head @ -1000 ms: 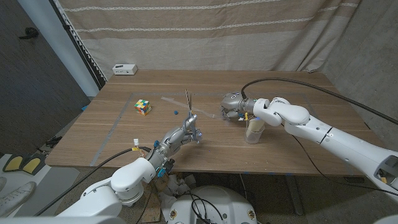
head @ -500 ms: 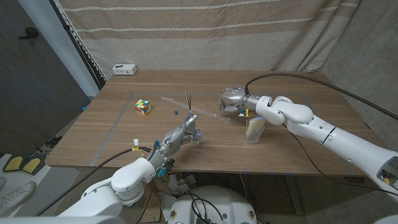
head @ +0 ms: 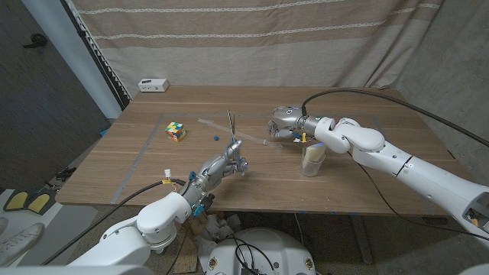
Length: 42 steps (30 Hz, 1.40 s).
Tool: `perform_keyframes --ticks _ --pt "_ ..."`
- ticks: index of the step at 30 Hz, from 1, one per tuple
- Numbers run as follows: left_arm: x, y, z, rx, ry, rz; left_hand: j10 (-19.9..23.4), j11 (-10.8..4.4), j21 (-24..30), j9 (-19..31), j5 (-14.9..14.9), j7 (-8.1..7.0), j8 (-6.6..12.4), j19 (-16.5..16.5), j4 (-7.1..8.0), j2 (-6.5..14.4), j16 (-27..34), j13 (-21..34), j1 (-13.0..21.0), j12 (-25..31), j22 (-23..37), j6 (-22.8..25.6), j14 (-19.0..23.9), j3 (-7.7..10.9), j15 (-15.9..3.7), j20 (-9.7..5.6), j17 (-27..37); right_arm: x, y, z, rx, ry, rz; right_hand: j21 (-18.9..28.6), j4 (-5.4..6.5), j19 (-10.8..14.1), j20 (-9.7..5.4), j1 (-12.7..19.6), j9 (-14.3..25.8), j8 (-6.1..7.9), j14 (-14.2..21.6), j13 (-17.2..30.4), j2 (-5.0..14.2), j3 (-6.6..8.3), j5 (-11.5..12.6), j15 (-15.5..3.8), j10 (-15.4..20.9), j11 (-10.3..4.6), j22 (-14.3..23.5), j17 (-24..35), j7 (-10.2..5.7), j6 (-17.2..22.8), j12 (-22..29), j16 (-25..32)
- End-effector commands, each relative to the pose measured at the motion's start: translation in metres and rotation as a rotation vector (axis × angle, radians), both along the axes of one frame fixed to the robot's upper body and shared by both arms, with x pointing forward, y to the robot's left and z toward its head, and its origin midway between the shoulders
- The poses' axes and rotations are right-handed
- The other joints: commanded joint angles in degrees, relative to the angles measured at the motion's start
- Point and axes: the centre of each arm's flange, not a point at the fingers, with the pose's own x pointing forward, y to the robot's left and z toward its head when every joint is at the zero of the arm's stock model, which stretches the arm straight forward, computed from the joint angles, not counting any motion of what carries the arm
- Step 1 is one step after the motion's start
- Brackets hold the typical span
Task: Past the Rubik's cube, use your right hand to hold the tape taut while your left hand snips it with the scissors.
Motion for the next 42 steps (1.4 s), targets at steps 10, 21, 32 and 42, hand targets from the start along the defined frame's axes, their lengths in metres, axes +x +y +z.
perform_keyframes --ticks 10,21,32,42 --pt "0.003 0.002 0.0 0.005 0.0 -0.012 2.9 -2.61 -0.3 0.0 0.3 -0.1 0.04 0.4 0.51 0.3 0.1 7.7 0.2 40.1 0.1 -0.1 -0.2 -0.09 -3.81 0.3 0.0 -0.012 0.015 0.012 -0.054 0.068 -0.061 -0.2 1.04 -0.6 1.26 -3.2 -0.3 -1.01 -1.0 -1.4 0.39 -1.59 0.8 -9.67 -0.4 0.07 0.1 0.3 0.92 -1.6 -1.5 -0.3" --pt "0.001 0.005 -0.002 0.003 -0.004 -0.013 2.9 -2.63 -0.4 0.0 0.3 -0.25 0.13 0.4 0.56 0.3 0.1 7.7 0.2 40.1 0.1 0.1 -0.2 -0.1 -3.74 0.29 -0.1 -0.004 0.034 0.008 -0.107 0.118 -0.134 -0.3 1.52 -0.8 2.06 -5.5 -0.7 -2.65 -3.1 -2.9 0.52 -2.67 0.8 -9.3 -3.0 1.45 0.1 0.1 2.16 -5.1 -3.7 -1.1" --pt "0.004 0.006 0.0 0.016 -0.005 -0.025 2.9 -2.61 -0.4 -0.1 0.3 -0.32 0.1 0.5 0.59 0.3 0.2 7.7 0.2 40.1 0.2 0.0 -0.1 -0.11 -3.87 0.28 -0.2 -0.003 0.042 0.012 -0.095 0.099 -0.173 -0.3 2.11 -0.7 2.76 -8.6 -1.3 -3.43 -2.6 -4.7 -0.56 -4.44 0.5 -8.77 -4.1 2.89 0.0 -0.8 5.51 -7.6 -5.1 -1.6" --pt "0.005 0.007 -0.001 0.011 -0.002 -0.025 3.0 -2.6 -0.5 0.1 0.4 -0.37 0.25 0.6 0.62 0.3 0.3 7.7 0.2 40.1 0.2 0.1 -0.2 -0.1 -3.82 0.31 -0.2 -0.002 0.051 0.01 -0.095 0.081 -0.174 -0.1 3.98 0.3 3.03 -13.6 -1.8 -2.23 -0.9 -6.3 -0.88 -6.48 0.1 -8.55 -3.0 4.31 0.0 -1.7 7.48 -4.6 -5.5 -1.7"
